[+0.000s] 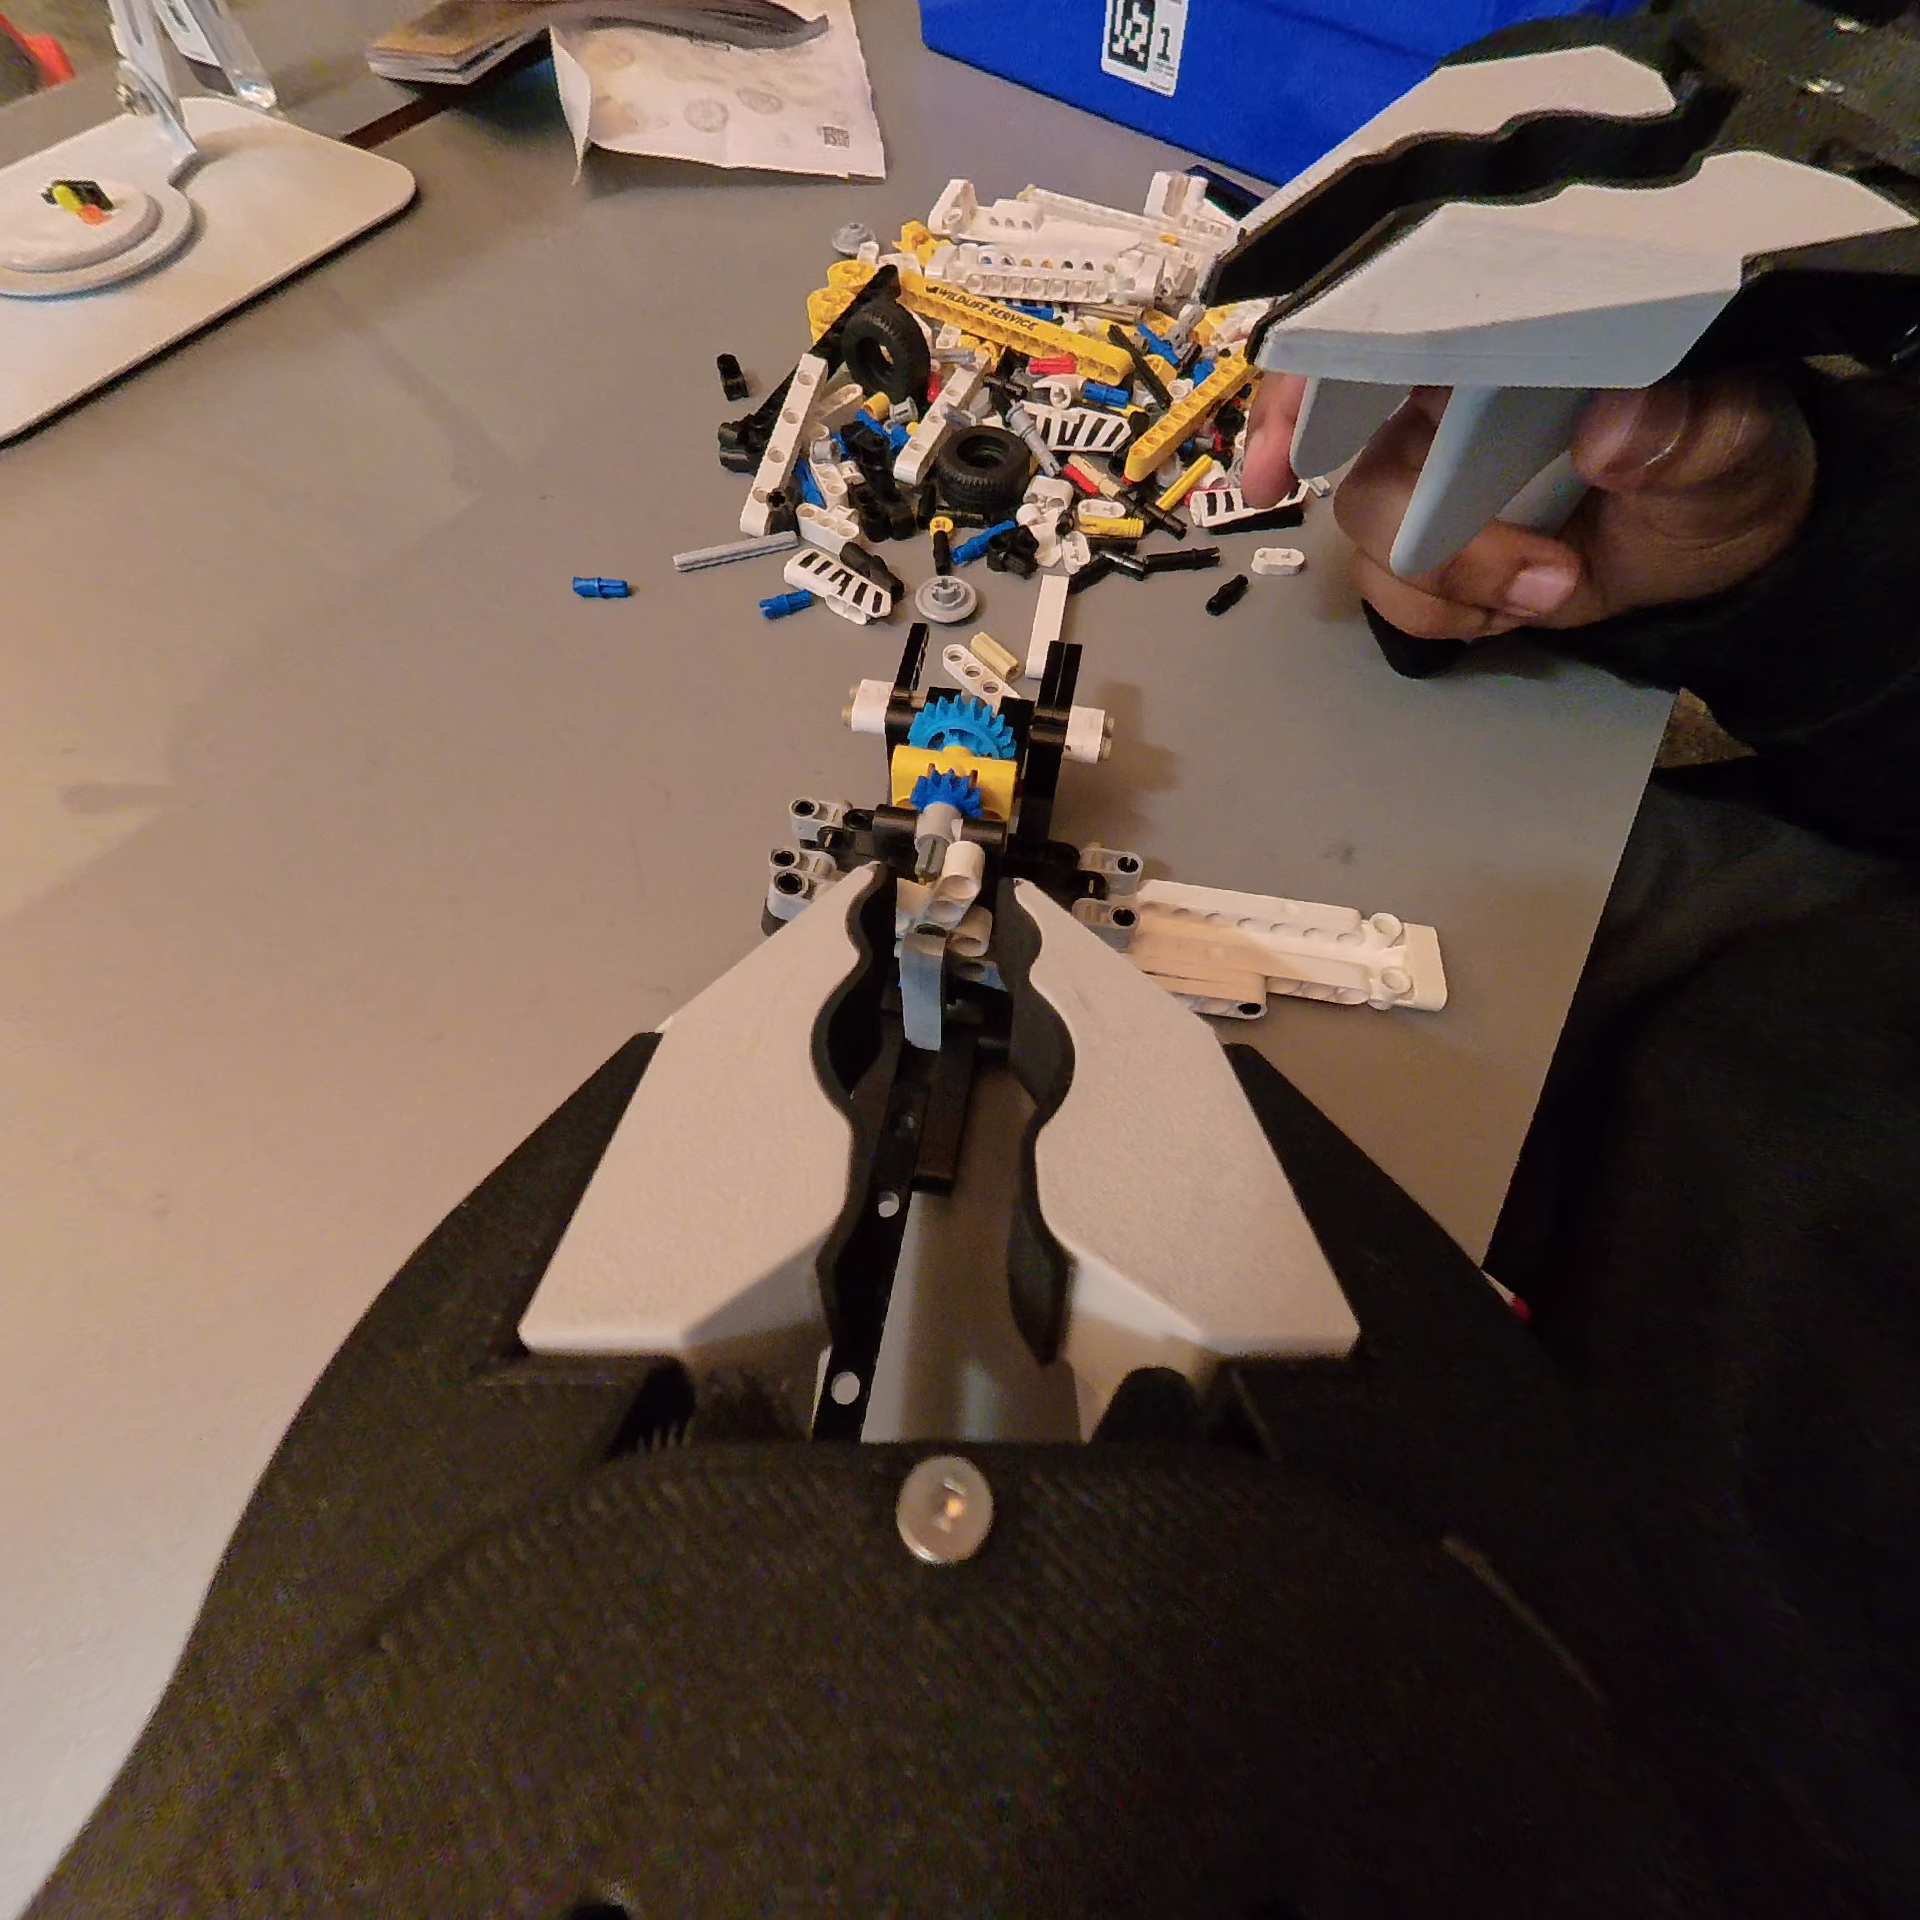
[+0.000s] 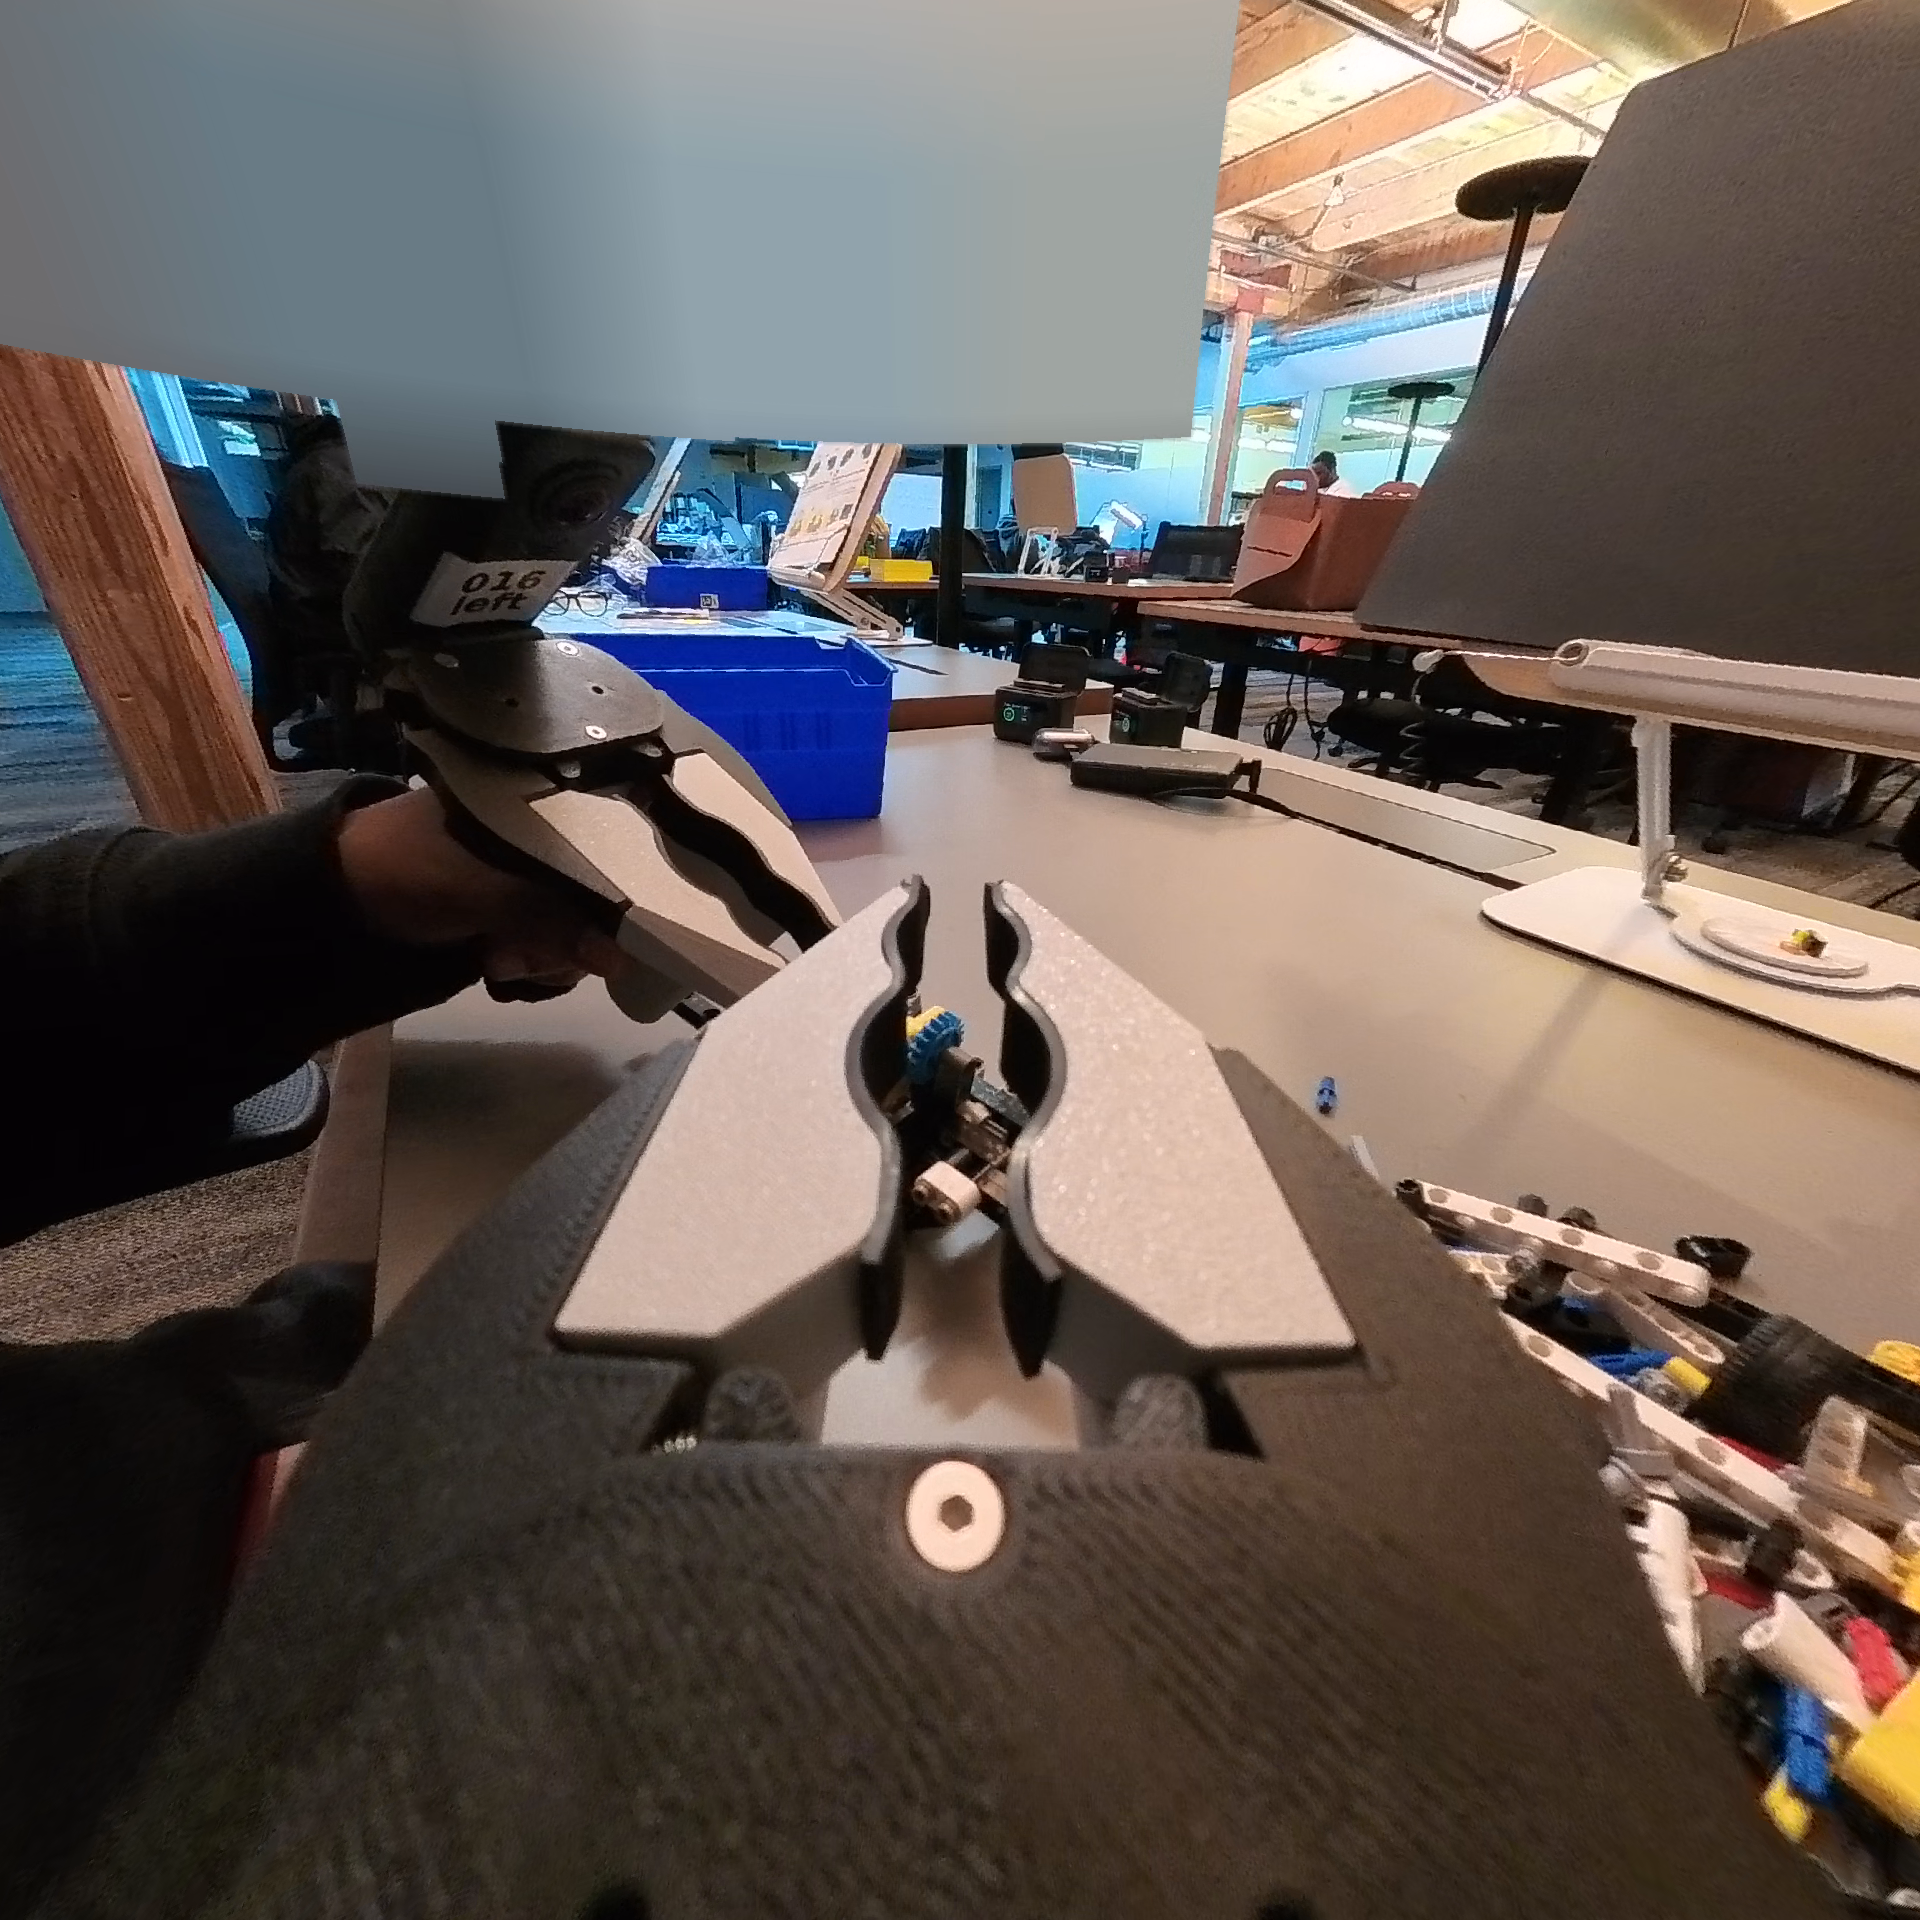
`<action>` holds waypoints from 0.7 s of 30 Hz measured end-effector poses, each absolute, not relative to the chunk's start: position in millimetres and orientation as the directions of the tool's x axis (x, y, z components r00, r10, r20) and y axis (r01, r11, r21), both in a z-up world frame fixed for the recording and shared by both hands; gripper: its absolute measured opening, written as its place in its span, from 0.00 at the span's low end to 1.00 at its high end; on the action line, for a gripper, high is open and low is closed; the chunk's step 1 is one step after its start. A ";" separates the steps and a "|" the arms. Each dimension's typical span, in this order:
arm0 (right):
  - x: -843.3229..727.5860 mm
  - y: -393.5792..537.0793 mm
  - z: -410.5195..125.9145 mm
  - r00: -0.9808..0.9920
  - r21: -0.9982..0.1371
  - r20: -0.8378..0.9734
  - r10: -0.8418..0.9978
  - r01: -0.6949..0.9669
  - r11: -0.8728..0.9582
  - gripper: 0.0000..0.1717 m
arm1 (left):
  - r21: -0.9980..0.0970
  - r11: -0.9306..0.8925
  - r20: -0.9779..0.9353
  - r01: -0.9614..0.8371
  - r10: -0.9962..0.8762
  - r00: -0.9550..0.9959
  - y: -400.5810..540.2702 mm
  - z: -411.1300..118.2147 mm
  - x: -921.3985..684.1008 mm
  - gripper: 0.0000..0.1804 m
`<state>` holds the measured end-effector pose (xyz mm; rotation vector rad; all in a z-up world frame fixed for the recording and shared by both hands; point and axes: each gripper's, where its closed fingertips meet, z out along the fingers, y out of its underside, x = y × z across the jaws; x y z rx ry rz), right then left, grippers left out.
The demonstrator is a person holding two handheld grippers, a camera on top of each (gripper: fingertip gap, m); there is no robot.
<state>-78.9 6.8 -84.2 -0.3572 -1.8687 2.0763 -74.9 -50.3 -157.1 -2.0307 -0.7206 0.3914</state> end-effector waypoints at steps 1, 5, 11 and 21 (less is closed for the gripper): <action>-78.9 6.7 -84.3 -0.916 -0.993 0.030 0.400 -0.072 -0.090 0.05 | -0.849 -0.408 0.005 0.335 0.628 0.778 -50.4 -157.0 -75.1 0.09; -78.8 6.8 -84.2 -0.916 -0.993 0.030 0.399 -0.072 -0.090 0.05 | -0.851 -0.406 0.004 0.333 0.629 0.777 -50.4 -157.0 -75.6 0.09; -78.8 6.7 -84.3 -0.916 -0.993 0.031 0.400 -0.072 -0.090 0.05 | -0.853 -0.404 0.000 0.329 0.631 0.776 -50.8 -156.1 -75.9 0.09; -78.8 6.6 -84.5 -0.916 -0.993 0.031 0.400 -0.073 -0.088 0.05 | -0.885 -0.324 0.060 0.335 0.633 0.771 -51.2 -144.6 -76.2 0.09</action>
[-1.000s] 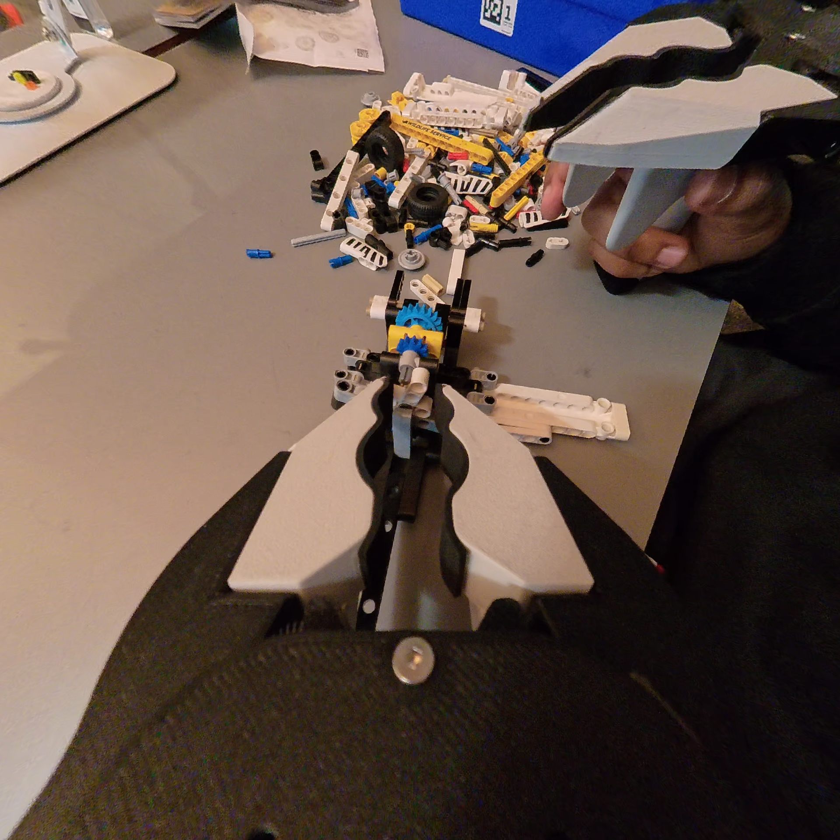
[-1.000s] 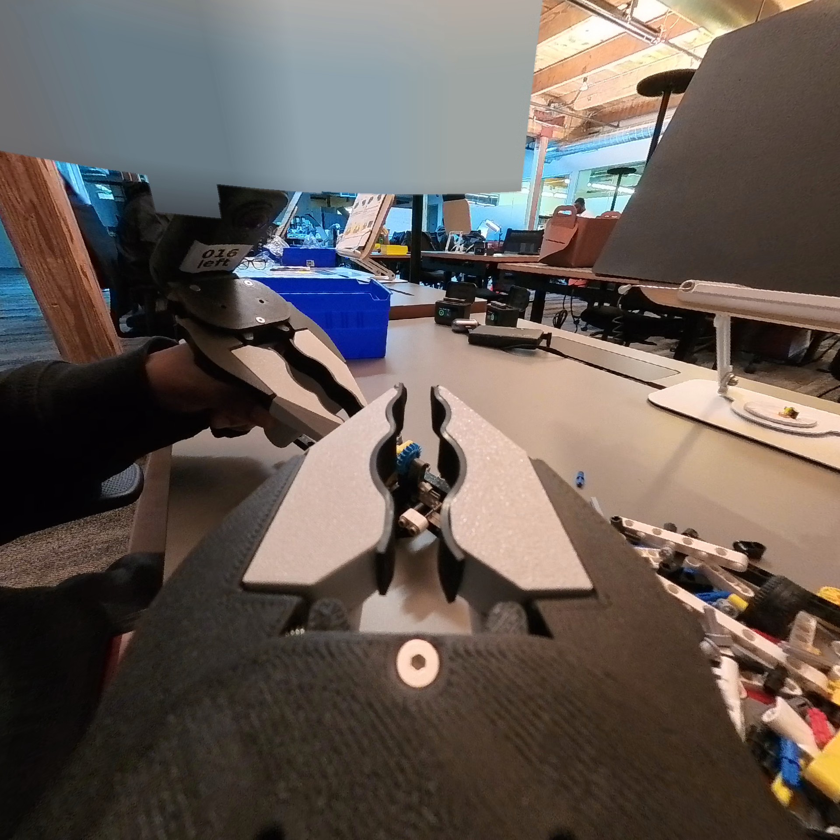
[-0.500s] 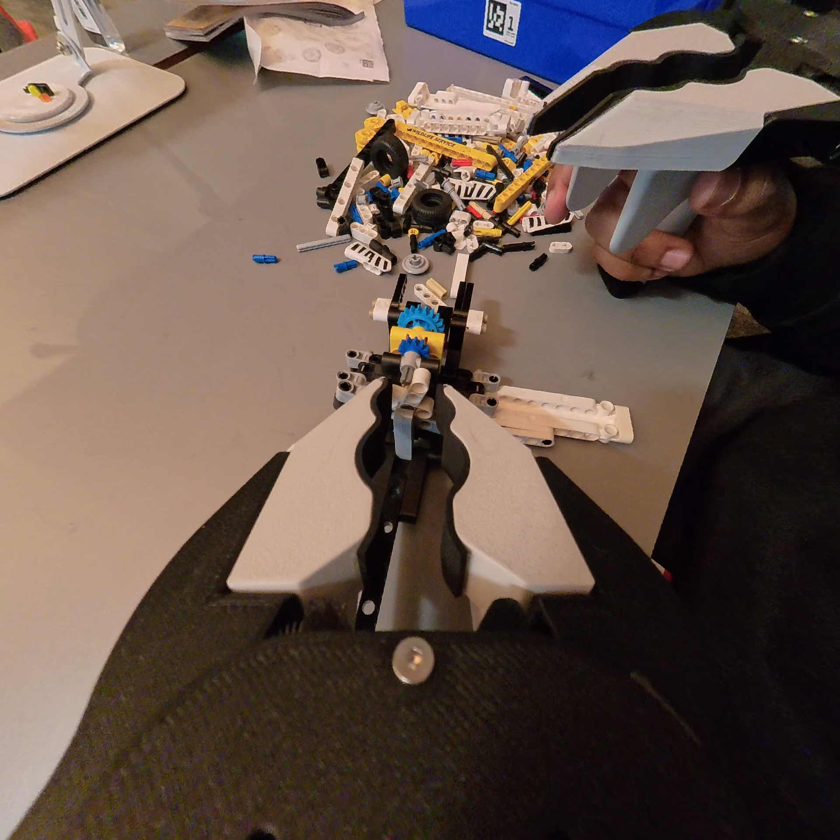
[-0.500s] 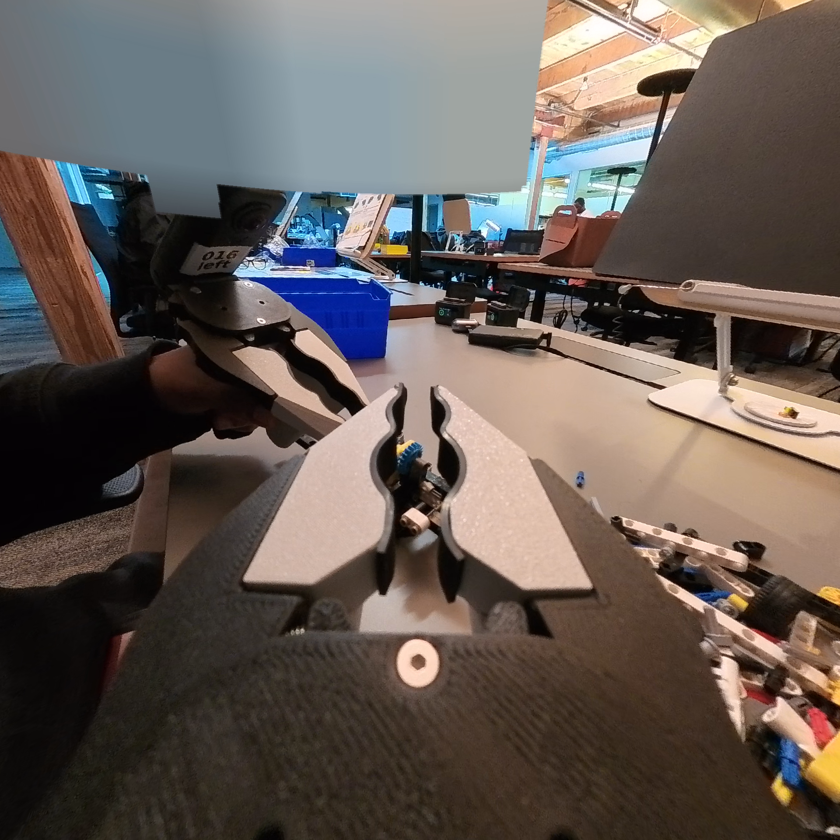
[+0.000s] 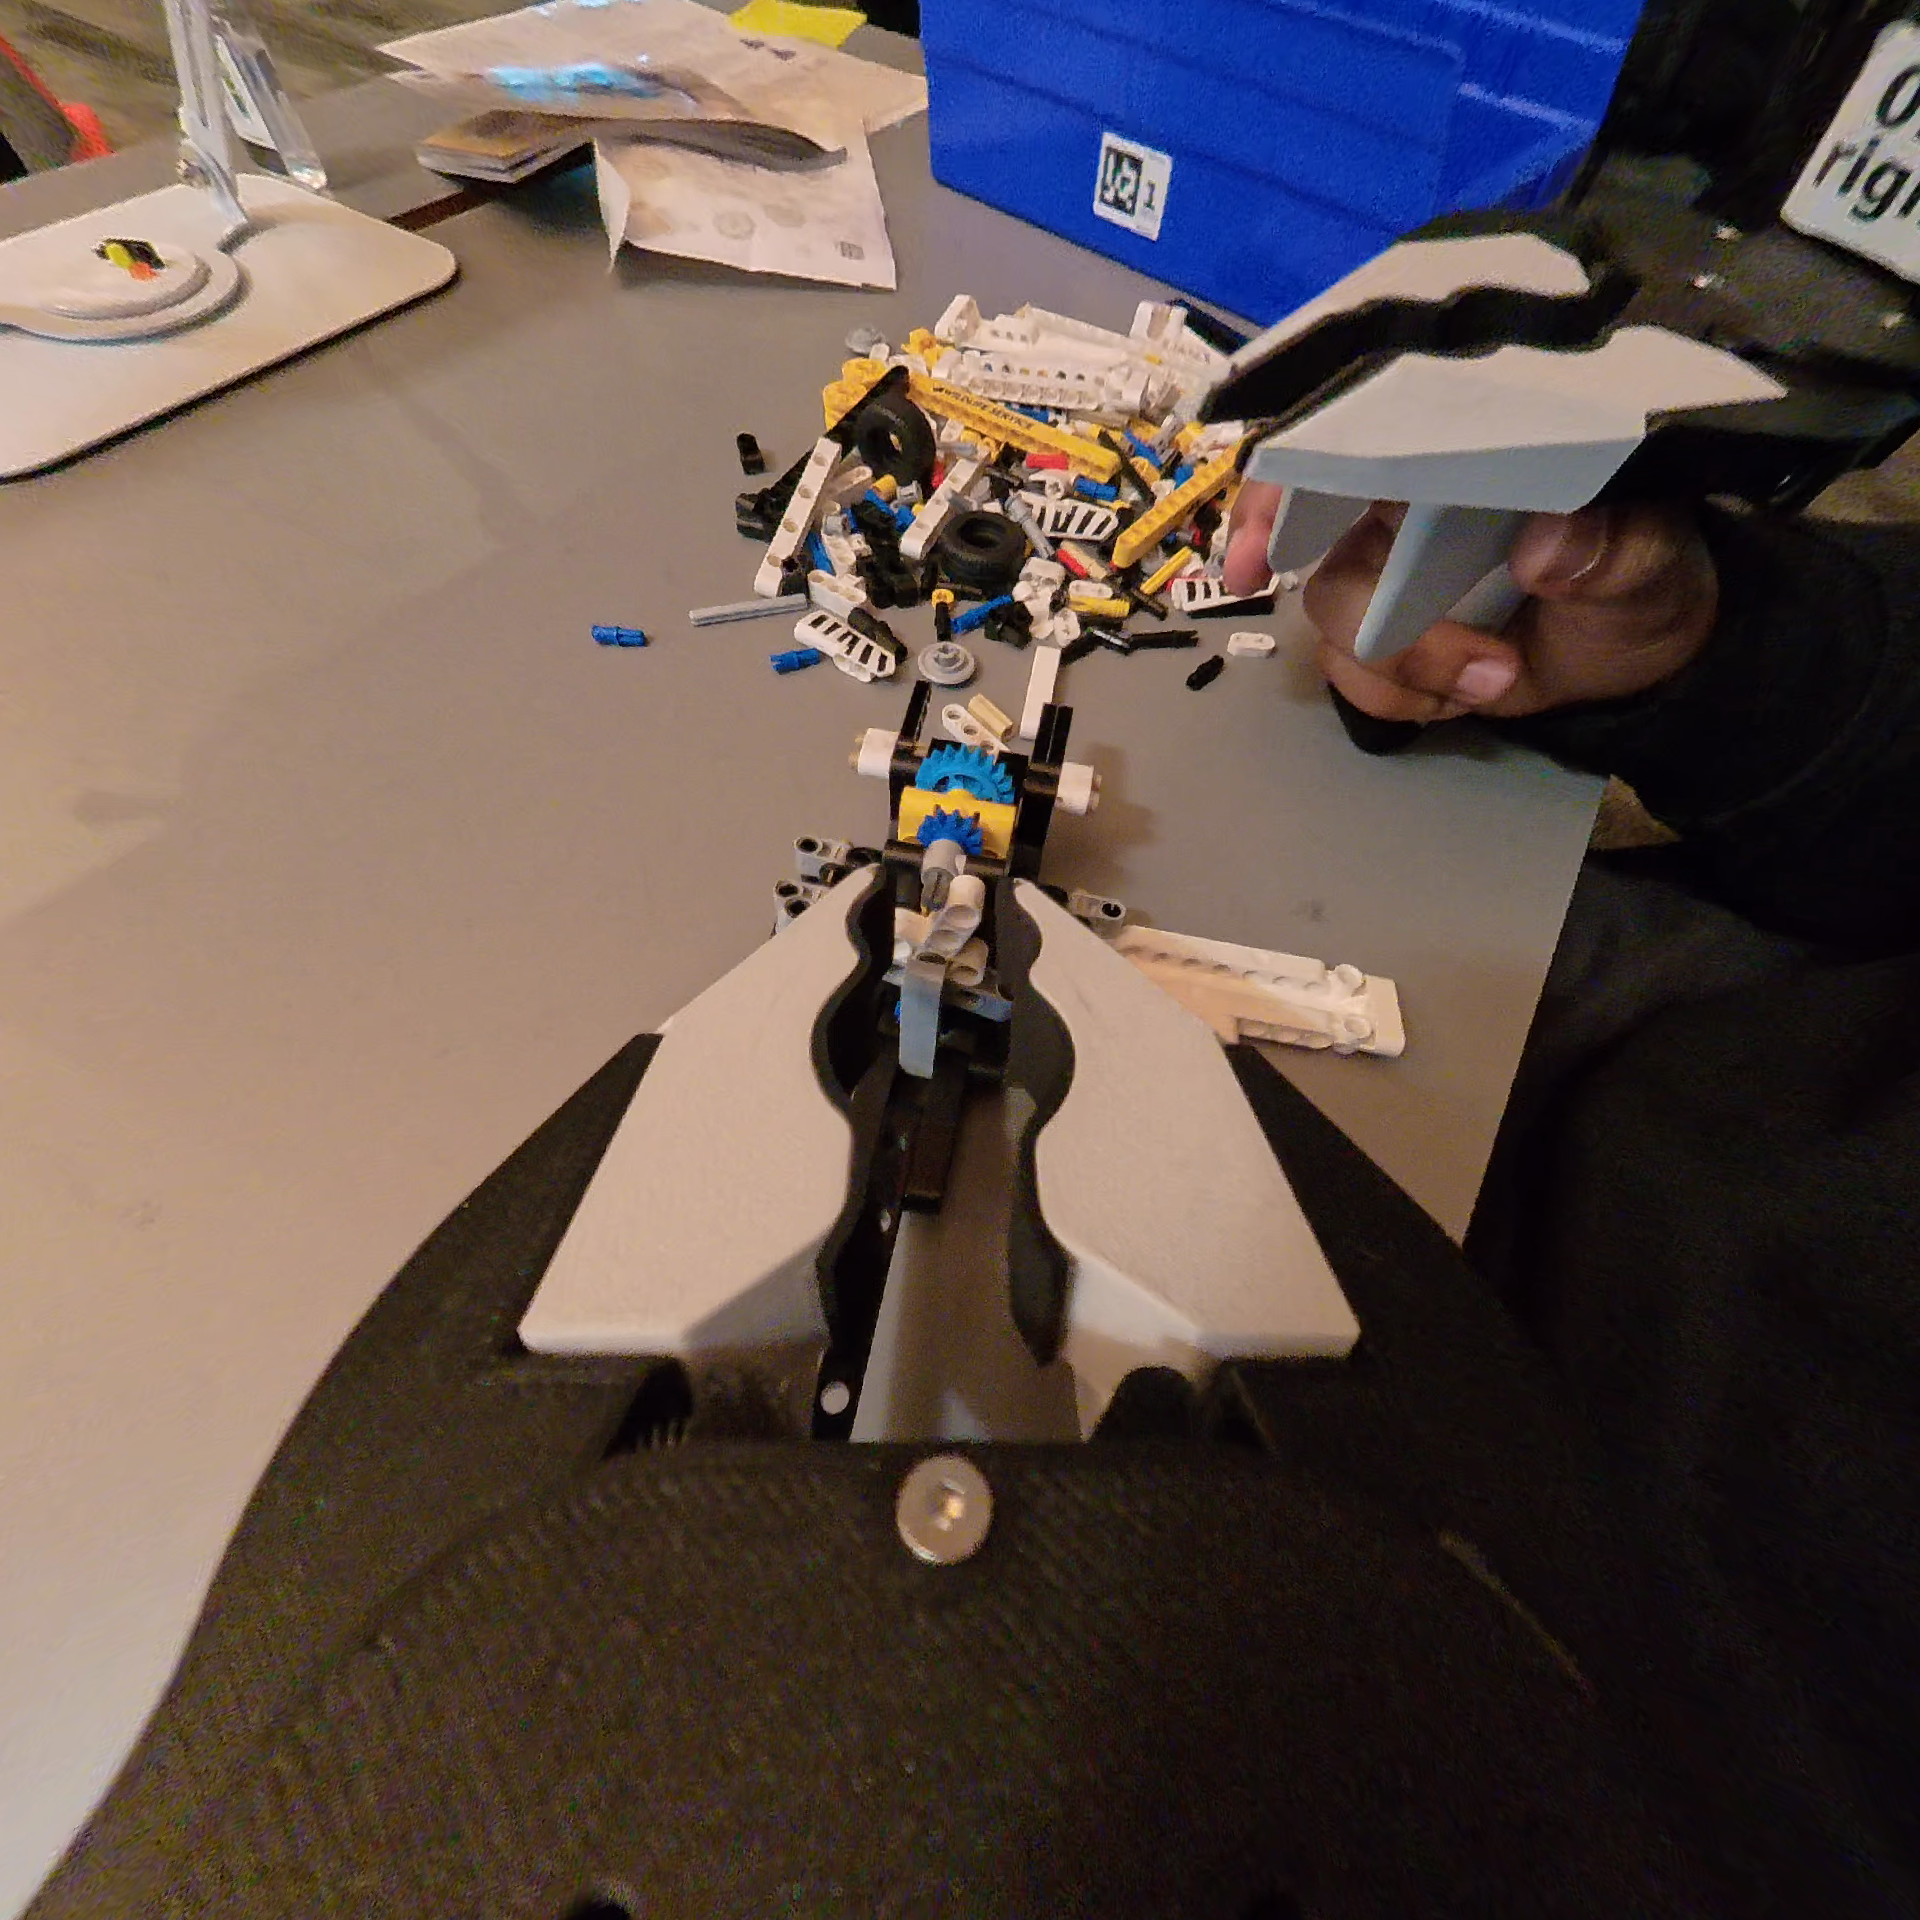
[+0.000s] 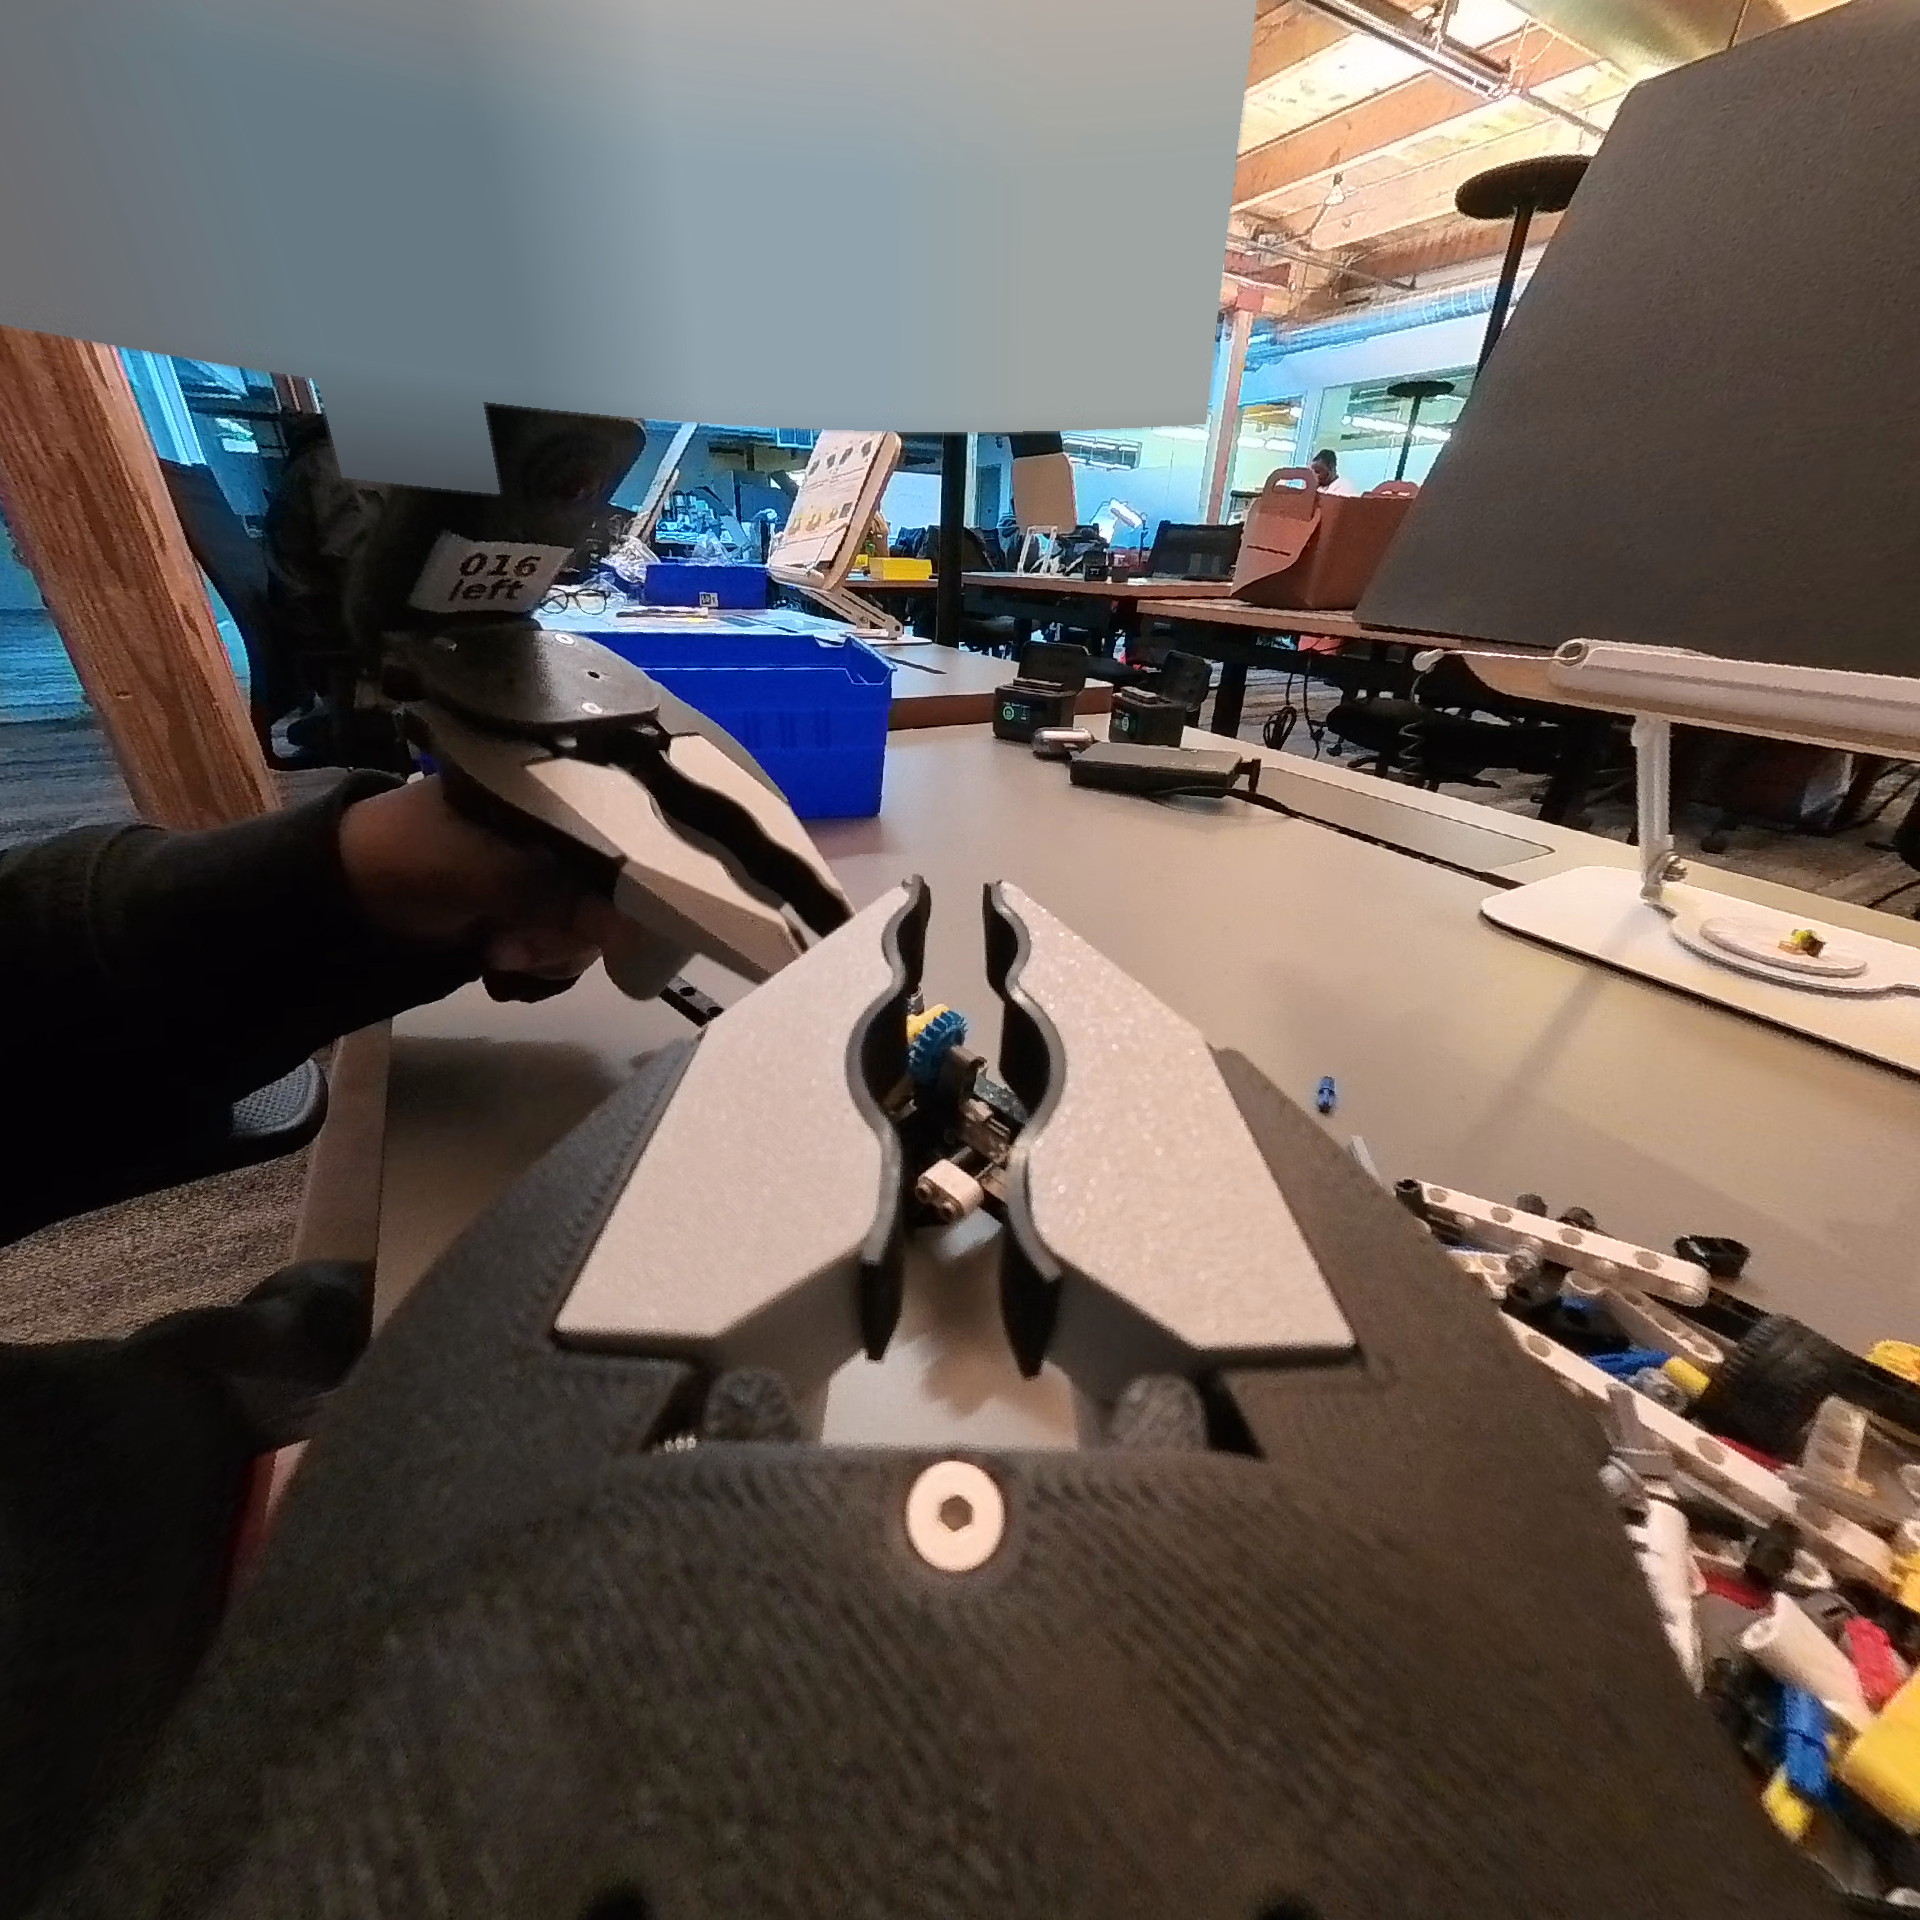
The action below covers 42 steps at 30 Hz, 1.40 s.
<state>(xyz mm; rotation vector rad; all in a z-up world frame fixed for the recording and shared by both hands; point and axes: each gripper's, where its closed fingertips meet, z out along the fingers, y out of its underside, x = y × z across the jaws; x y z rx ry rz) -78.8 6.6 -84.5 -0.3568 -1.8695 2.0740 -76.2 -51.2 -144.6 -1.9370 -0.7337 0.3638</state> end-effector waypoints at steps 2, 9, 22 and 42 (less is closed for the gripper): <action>-78.9 6.6 -84.4 -0.916 -0.993 0.032 0.401 -0.073 -0.088 0.05 | -0.889 -0.307 0.075 0.339 0.633 0.771 -51.5 -142.8 -76.2 0.10; -78.8 6.5 -84.5 -0.915 -0.993 0.032 0.401 -0.073 -0.088 0.05 | -0.885 -0.315 0.073 0.344 0.634 0.770 -50.6 -145.5 -76.5 0.11; -78.8 6.5 -84.5 -0.915 -0.993 0.032 0.401 -0.073 -0.088 0.05 | -0.882 -0.319 0.072 0.347 0.636 0.768 -50.6 -148.3 -77.4 0.12; -79.1 6.7 -84.5 -0.915 -0.994 0.031 0.402 -0.072 -0.088 0.04 | -0.905 -0.264 0.092 0.332 0.643 0.760 -39.2 -146.2 -82.5 0.22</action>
